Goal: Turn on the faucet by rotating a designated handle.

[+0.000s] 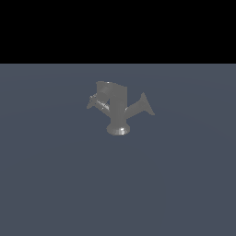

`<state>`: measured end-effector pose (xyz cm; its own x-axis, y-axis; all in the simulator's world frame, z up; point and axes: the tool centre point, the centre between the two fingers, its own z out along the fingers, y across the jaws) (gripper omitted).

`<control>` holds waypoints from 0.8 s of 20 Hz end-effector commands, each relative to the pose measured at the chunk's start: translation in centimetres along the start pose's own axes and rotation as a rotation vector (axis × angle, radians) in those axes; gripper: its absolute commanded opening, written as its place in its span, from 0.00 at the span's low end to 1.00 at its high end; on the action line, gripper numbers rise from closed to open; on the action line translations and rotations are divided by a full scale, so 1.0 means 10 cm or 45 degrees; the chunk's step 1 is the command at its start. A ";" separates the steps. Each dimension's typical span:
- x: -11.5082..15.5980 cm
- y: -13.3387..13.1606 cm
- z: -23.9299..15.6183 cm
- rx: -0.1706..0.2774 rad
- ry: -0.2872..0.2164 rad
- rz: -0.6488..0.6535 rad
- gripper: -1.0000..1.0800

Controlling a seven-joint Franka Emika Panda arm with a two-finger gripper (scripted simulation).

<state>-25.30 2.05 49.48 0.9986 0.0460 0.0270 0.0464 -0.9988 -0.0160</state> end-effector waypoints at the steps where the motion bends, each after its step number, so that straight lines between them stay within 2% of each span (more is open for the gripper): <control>1: 0.06 0.03 0.18 0.035 -0.029 -0.002 0.27; 2: 0.03 0.10 0.38 0.054 -0.105 0.008 0.32; 3: 0.09 0.22 0.53 0.080 -0.119 0.072 0.36; 4: 0.11 0.21 0.76 0.059 -0.160 0.074 0.33; 5: 0.09 0.46 0.97 0.065 -0.199 0.195 0.45; 6: 0.11 0.51 0.99 0.066 -0.204 0.213 0.45; 7: 0.16 0.38 1.14 -0.010 -0.221 0.112 0.45; 8: 0.16 0.34 1.15 -0.017 -0.223 0.104 0.45; 9: 0.26 0.55 1.21 -0.041 -0.217 0.157 0.48; 10: 0.37 0.56 1.29 -0.035 -0.214 0.112 0.46; 11: 0.38 0.79 1.46 -0.007 -0.233 0.148 0.43; 12: 0.44 0.54 1.62 -0.046 -0.257 0.029 0.42; 13: 0.45 0.51 1.63 -0.049 -0.259 0.021 0.42; 14: 0.61 0.71 1.62 -0.080 -0.221 0.051 0.51; 16: 0.80 0.84 1.79 -0.086 -0.208 0.049 0.62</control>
<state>-17.92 -4.66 32.85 0.9896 0.0021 -0.1438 0.0086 -0.9990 0.0442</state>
